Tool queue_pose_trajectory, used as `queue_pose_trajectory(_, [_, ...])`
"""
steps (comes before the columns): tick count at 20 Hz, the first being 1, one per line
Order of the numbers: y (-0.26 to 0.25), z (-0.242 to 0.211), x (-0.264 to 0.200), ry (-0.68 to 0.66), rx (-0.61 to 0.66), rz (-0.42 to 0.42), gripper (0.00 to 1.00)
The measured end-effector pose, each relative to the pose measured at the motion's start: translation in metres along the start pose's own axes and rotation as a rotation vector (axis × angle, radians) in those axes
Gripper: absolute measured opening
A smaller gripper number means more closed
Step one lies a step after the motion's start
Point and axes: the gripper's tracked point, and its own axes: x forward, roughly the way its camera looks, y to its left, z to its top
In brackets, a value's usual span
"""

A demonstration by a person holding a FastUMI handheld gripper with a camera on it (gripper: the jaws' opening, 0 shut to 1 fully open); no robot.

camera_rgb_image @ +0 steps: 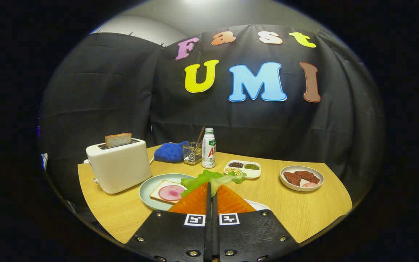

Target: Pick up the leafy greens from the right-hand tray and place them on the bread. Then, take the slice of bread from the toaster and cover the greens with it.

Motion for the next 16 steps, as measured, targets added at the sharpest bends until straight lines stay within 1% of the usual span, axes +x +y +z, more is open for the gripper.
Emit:
queue_pose_trajectory(4, [0.023,-0.004,0.013,-0.006,0.010,0.031,0.00])
queue_pose_trajectory(7, [0.042,-0.011,0.026,-0.003,-0.021,0.066,0.00])
queue_pose_trajectory(11, [0.067,-0.019,0.042,0.017,0.004,0.117,0.00])
queue_pose_trajectory(16, [0.083,-0.026,0.062,0.040,0.023,0.142,0.00])
